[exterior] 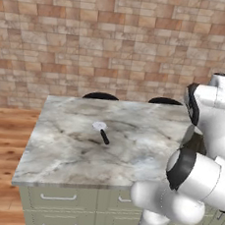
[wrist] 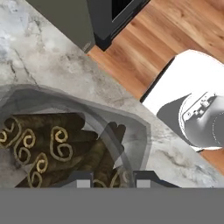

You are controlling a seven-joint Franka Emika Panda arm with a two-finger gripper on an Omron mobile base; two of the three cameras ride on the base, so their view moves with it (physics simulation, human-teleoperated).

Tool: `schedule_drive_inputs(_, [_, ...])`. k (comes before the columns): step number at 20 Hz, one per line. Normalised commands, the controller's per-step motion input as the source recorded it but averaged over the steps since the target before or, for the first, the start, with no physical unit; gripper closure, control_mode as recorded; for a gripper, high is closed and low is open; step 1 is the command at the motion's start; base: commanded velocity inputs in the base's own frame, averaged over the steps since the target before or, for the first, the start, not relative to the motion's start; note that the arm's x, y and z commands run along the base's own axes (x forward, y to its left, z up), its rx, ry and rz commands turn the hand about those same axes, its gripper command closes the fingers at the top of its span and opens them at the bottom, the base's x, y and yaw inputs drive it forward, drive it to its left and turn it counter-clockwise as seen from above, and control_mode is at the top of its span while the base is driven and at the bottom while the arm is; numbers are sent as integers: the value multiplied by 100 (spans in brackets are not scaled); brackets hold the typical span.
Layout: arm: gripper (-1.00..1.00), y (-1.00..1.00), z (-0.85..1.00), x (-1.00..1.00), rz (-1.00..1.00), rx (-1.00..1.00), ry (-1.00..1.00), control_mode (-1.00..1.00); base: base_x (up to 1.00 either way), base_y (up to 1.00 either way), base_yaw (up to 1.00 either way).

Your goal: Pick the jar and jar from the dining table and place them in the open cabinet. Close the cabinet after placing the objects.

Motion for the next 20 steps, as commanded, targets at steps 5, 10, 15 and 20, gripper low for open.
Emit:
schedule_drive_inputs(5, [100,10,90,-22,1,-5,-1,-100,0,0,0])
schedule_drive_inputs(10, [100,21,85,-23,3,-8,0,-100,0,0,0])
schedule_drive_inputs(15, [100,31,71,-18,5,-12,0,-100,0,0,0])
schedule_drive_inputs(20, [100,18,20,-11,1,-5,2,-100,0,0,0])
